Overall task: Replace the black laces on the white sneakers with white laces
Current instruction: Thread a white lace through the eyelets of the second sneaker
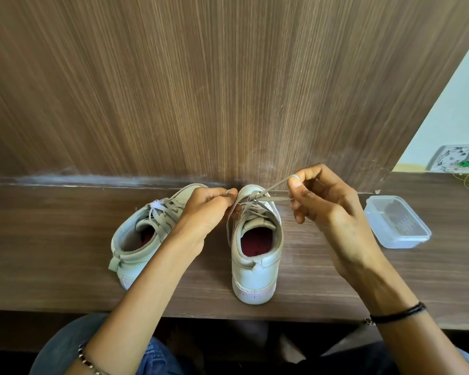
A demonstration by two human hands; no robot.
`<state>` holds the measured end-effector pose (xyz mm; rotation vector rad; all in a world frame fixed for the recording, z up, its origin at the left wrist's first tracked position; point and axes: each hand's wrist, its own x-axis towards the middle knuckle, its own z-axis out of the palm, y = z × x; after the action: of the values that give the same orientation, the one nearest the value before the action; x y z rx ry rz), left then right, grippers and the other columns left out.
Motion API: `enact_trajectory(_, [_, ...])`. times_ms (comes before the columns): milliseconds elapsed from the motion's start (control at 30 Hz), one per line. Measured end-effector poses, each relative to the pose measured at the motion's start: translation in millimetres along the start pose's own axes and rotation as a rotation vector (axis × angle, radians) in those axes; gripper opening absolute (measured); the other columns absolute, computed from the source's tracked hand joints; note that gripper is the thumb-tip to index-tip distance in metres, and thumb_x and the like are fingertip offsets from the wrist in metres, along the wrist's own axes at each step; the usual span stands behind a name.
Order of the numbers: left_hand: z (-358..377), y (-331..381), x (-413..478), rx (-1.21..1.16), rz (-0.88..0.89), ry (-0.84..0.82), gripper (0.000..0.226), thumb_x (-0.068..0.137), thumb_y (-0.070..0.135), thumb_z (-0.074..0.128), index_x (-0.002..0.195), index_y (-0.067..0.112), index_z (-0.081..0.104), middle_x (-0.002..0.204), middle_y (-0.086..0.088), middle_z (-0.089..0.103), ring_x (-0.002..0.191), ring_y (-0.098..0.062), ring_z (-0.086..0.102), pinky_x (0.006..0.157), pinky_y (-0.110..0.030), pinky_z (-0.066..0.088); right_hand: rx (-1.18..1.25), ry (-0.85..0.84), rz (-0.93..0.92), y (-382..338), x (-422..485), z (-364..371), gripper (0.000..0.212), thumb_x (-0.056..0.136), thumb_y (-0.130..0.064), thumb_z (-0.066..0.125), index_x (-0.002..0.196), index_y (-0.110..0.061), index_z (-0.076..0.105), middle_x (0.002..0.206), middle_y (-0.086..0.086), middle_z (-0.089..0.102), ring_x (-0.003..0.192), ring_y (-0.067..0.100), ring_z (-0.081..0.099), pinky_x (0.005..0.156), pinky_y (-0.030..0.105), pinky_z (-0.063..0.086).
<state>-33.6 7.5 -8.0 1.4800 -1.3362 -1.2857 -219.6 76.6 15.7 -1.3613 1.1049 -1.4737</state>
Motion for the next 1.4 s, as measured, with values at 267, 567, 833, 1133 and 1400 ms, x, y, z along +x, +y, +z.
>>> enact_trajectory(267, [-0.7,-3.7,3.2,0.053,-0.020,0.016,0.030,0.101,0.028,0.063,0.077,0.017,0.078,0.081,0.001,0.078,0.076,-0.004,0.065,0.077,-0.026,0.041,0.153,0.017,0.073,-0.4,3.1,0.0,0.022,0.094,-0.005,0.054,0.073,-0.011,0.058,0.070,0.004,0.053,0.064,0.015,0.047,0.057,0.026,0.040])
enact_trajectory(567, [1.6,-11.7,11.1,0.139,-0.042,0.090,0.032,0.099,0.033,0.063,0.092,0.004,0.076,0.098,-0.012,0.076,0.085,-0.016,0.060,0.077,-0.031,0.041,-0.022,0.004,0.130,1.1,3.8,1.3,0.016,0.070,-0.018,0.050,0.054,-0.020,0.050,0.055,0.001,0.042,0.056,0.015,0.035,0.047,0.019,0.029])
enact_trajectory(833, [6.9,-12.1,9.8,0.191,-0.042,0.118,0.030,0.100,0.037,0.061,0.088,0.016,0.079,0.095,-0.006,0.077,0.104,-0.024,0.066,0.097,-0.040,0.049,-0.056,-0.062,0.159,-2.0,3.6,3.8,0.014,0.059,-0.019,0.049,0.047,-0.020,0.043,0.057,0.006,0.031,0.054,0.015,0.027,0.048,0.018,0.027])
enact_trajectory(1133, [5.3,-6.3,6.5,-0.079,-0.007,0.032,0.030,0.104,0.030,0.057,0.095,0.009,0.076,0.079,-0.005,0.077,0.080,-0.012,0.070,0.092,-0.031,0.050,-0.111,-0.174,0.096,1.1,2.1,1.7,0.019,0.068,-0.013,0.046,0.053,-0.011,0.035,0.061,0.009,0.029,0.058,0.015,0.026,0.049,0.021,0.024])
enact_trajectory(1400, [5.2,-9.2,6.9,-0.090,0.069,0.013,0.035,0.105,0.030,0.054,0.099,-0.001,0.069,0.079,-0.004,0.072,0.077,-0.011,0.066,0.085,-0.026,0.048,-0.194,-0.371,0.007,-0.9,-4.6,-2.8,0.031,0.087,-0.009,0.044,0.059,0.003,0.049,0.058,0.009,0.050,0.056,0.011,0.038,0.055,0.015,0.033])
